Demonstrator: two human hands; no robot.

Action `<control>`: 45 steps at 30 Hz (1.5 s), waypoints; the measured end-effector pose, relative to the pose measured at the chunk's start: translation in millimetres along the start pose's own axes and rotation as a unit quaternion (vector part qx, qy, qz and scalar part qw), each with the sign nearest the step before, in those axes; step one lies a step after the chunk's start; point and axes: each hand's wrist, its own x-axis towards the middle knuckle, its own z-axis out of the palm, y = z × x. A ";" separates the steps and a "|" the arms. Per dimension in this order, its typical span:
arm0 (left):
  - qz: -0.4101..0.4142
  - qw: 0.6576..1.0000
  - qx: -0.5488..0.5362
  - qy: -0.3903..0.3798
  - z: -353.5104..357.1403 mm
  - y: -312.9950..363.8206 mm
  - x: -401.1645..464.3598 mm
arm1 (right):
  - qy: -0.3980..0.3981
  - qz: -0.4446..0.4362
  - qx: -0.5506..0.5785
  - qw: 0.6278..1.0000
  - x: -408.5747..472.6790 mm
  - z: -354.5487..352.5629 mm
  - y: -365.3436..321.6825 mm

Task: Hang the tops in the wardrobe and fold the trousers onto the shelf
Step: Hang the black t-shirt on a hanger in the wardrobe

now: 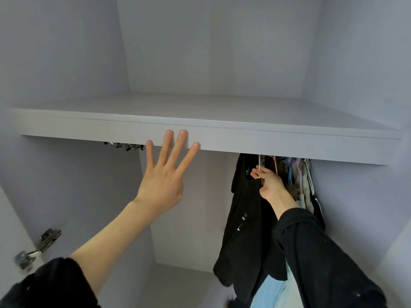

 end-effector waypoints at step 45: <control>0.065 0.741 -0.576 -0.340 -84.7 157.6 -167.1 | 0.147 -0.025 -0.485 0.862 -403.4 -108.2 112.4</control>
